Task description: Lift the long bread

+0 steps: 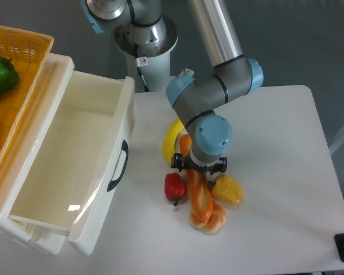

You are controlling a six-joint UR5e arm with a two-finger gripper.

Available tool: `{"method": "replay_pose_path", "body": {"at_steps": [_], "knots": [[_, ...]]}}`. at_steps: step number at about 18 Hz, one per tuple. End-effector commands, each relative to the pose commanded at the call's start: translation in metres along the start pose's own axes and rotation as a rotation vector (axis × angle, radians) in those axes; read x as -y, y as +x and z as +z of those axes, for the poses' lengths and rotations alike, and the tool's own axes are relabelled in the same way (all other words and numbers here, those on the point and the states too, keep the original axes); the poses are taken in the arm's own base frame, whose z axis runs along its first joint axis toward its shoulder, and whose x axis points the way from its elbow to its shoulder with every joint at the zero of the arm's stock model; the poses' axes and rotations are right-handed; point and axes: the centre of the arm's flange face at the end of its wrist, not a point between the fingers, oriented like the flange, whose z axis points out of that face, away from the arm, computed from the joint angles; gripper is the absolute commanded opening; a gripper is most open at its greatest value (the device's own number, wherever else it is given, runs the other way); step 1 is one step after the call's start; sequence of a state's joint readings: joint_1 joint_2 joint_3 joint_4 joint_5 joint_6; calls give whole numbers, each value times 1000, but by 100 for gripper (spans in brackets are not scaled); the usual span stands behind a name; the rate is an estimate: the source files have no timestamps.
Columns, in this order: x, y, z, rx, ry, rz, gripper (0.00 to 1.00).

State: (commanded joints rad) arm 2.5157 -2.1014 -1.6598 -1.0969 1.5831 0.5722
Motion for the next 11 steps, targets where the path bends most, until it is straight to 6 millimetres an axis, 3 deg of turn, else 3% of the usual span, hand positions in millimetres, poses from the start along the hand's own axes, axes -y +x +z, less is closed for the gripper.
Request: {"method": "replay_pose_path", "body": {"at_steps": [2, 4, 9, 11], "knots": [[4, -1, -3, 4, 8, 1, 99], [5, -2, -4, 4, 12, 1, 86], [7, -2, -9, 9, 20, 3, 43], [8, -2, -11, 10, 21, 4, 13]]}}
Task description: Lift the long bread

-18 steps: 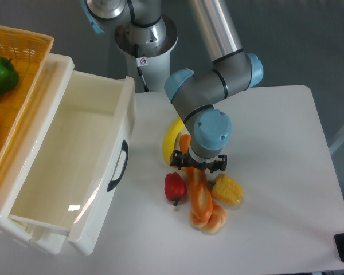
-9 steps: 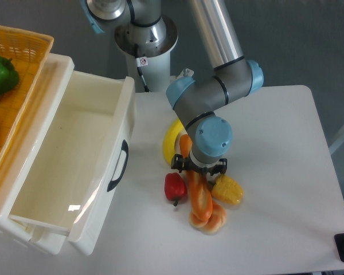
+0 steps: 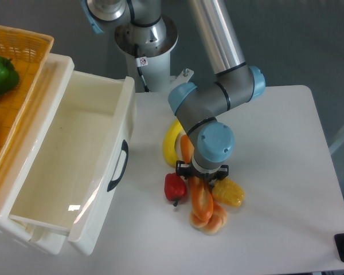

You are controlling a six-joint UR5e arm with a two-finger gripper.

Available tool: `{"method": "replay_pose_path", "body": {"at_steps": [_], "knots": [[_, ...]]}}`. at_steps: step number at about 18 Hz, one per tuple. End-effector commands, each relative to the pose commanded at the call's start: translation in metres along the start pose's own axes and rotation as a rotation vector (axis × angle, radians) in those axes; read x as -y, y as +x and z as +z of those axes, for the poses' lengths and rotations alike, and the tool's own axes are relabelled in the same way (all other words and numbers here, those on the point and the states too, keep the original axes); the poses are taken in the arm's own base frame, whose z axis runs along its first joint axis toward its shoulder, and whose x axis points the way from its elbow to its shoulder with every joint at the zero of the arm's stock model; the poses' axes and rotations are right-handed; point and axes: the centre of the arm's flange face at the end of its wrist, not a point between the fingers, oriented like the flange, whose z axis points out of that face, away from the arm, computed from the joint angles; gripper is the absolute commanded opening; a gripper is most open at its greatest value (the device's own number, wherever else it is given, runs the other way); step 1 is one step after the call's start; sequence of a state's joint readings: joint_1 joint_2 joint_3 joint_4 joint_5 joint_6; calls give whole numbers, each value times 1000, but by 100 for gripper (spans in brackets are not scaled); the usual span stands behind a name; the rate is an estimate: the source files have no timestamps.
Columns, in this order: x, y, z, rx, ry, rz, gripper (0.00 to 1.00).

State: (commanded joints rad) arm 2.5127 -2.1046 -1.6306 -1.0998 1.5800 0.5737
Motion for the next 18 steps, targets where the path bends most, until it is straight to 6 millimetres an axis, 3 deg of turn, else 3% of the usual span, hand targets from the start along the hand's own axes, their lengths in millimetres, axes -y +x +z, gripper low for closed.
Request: {"method": "replay_pose_path", "body": {"at_steps": [1, 10, 15, 18], "knots": [[0, 0, 0, 0, 0, 2, 3], [2, -1, -10, 10, 12, 6, 0], [12, 1, -48, 9, -6, 93, 0], [12, 1, -83, 28, 25, 163, 0]]}}
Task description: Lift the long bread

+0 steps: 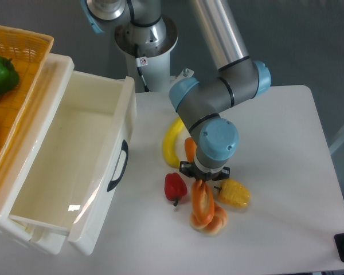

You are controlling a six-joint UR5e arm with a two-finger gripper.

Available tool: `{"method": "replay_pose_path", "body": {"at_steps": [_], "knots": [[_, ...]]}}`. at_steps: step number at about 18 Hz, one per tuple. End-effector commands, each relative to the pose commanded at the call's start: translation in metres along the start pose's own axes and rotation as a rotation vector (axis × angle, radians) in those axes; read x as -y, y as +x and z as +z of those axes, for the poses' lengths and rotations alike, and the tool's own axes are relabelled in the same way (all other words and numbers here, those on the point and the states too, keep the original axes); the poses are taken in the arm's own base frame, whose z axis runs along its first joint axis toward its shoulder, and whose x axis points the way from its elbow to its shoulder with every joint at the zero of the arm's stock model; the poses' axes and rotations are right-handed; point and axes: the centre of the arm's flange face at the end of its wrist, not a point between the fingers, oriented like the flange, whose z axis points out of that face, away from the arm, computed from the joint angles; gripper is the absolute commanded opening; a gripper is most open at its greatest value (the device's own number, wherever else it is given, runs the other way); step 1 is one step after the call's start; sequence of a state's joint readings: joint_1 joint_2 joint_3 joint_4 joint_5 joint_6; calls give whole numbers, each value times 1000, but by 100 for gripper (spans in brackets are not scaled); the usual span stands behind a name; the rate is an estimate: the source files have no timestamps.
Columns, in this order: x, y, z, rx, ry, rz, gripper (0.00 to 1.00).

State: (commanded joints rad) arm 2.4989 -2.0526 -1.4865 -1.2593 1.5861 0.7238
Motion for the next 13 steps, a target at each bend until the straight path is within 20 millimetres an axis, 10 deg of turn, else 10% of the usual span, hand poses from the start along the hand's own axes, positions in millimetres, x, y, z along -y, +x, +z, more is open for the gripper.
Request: {"method": "replay_pose_path", "body": {"at_steps": [7, 13], "knots": [[-10, 5, -61, 79, 66, 266, 0], [-13, 12, -73, 96, 69, 421, 0]]}}
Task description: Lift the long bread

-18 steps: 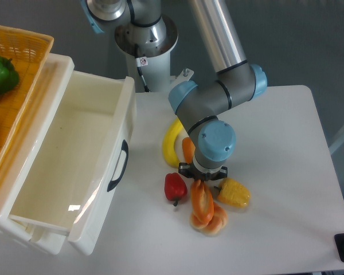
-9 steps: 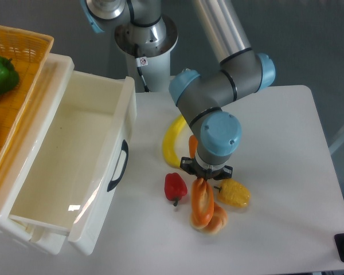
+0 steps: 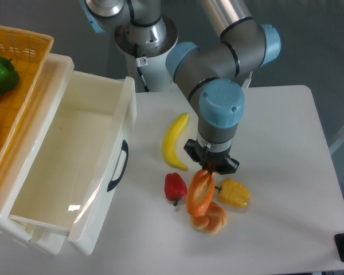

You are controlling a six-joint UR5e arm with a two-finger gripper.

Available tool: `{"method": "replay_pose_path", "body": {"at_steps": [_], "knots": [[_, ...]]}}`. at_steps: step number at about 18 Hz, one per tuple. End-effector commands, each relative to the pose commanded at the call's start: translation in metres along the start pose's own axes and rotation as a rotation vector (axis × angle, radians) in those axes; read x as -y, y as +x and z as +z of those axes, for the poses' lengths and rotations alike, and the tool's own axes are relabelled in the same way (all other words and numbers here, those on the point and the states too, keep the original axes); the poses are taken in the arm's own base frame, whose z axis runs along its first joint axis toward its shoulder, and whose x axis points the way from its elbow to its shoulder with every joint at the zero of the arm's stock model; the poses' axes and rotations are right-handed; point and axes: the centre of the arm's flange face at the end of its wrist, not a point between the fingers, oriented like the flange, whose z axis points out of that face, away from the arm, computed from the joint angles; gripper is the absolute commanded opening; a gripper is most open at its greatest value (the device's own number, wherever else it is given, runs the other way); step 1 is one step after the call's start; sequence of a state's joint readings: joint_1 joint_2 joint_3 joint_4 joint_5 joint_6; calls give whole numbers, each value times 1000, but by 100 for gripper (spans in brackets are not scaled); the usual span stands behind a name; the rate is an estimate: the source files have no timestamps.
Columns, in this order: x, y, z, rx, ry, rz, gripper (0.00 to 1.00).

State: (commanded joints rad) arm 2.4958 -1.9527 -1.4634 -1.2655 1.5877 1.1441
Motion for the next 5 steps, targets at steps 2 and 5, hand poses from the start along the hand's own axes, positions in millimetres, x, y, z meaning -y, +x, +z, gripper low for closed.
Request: {"method": "replay_pose_path", "body": {"at_steps": [2, 5], "knots": [[1, -1, -1, 2, 3, 9, 0], [-1, -2, -2, 4, 2, 6, 0]]}}
